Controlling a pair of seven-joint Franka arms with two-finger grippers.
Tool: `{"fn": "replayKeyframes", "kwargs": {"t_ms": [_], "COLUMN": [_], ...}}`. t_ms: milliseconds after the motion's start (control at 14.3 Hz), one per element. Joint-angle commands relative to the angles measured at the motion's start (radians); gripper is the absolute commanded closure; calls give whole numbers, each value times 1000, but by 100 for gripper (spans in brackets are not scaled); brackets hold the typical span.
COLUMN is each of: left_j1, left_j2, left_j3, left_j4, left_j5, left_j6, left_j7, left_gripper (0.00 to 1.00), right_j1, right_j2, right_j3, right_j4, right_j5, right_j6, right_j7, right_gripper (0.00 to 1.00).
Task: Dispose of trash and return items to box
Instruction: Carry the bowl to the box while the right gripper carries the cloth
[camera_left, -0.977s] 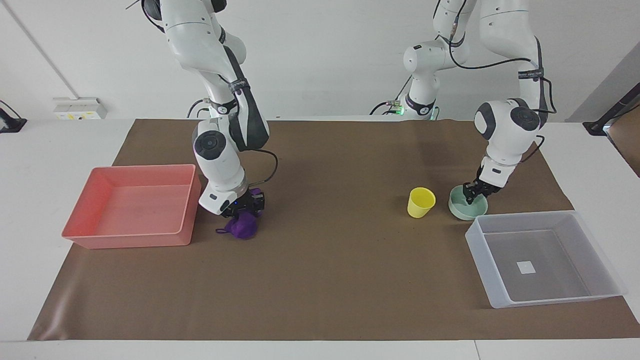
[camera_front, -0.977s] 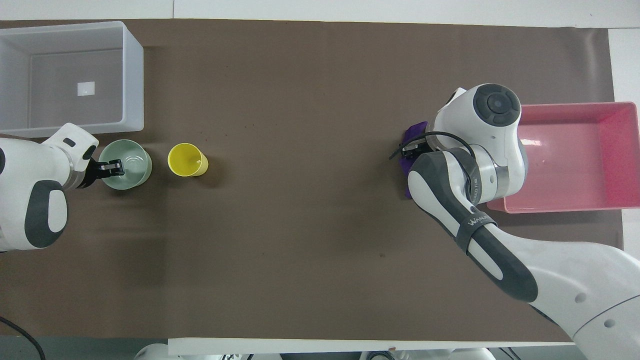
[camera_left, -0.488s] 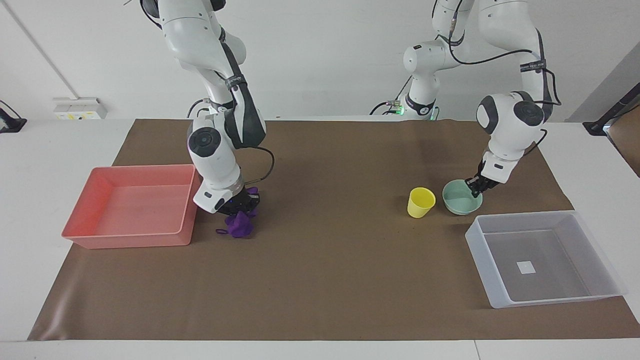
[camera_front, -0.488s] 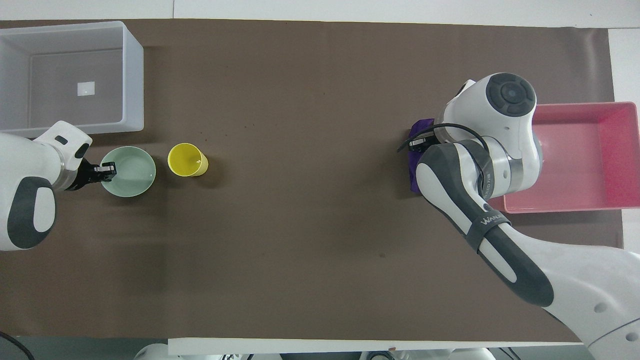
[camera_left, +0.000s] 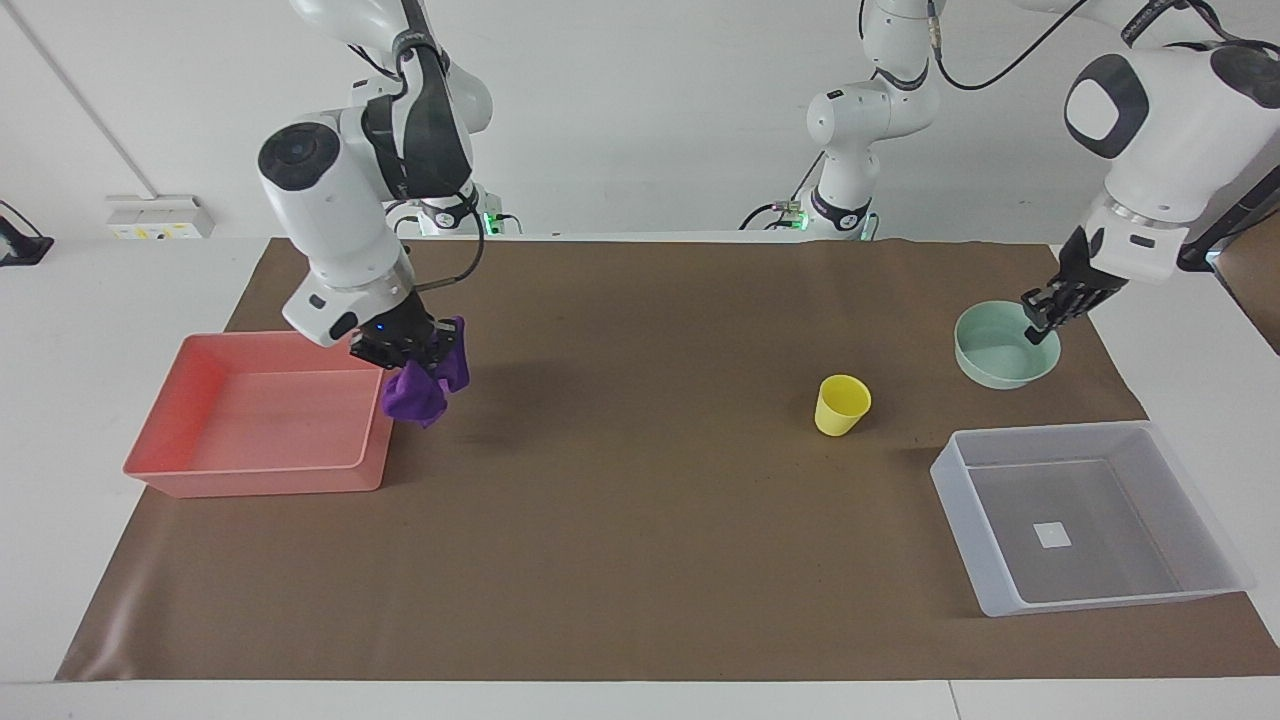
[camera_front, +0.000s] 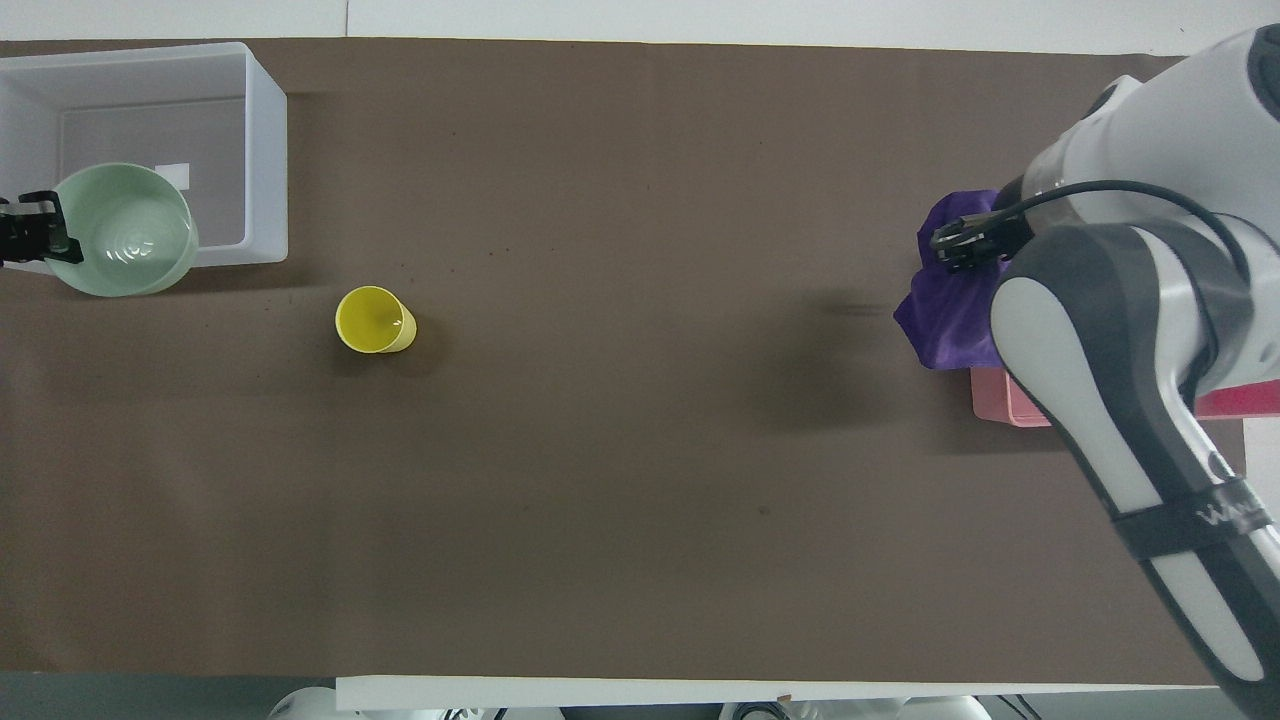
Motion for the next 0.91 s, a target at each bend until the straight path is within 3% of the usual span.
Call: {"fn": "replayKeyframes", "kwargs": {"t_ms": [0, 209, 349, 628, 837], "left_j1": [22, 65, 66, 62, 68], "left_j2": [211, 320, 367, 420, 466], "left_j3": [-1, -1, -1, 4, 4], "left_j4": [121, 115, 99, 70, 84], "left_j5": [-12, 12, 14, 15, 63], "left_j6": [130, 290, 344, 442, 482], "left_j7": [-9, 4, 4, 20, 21], "left_gripper": [100, 100, 100, 100, 100], "right_j1": [-127, -284, -339, -389, -389], "right_j2": [-14, -17, -49, -44, 4], "right_j3": [5, 5, 5, 5, 5], "right_j4": [25, 20, -55, -222, -280], "right_j5": [-5, -5, -5, -7, -7], "right_j6": [-40, -68, -45, 148, 253], "right_j7": [-141, -320, -366, -373, -373], "right_gripper": [100, 100, 100, 99, 96]}}
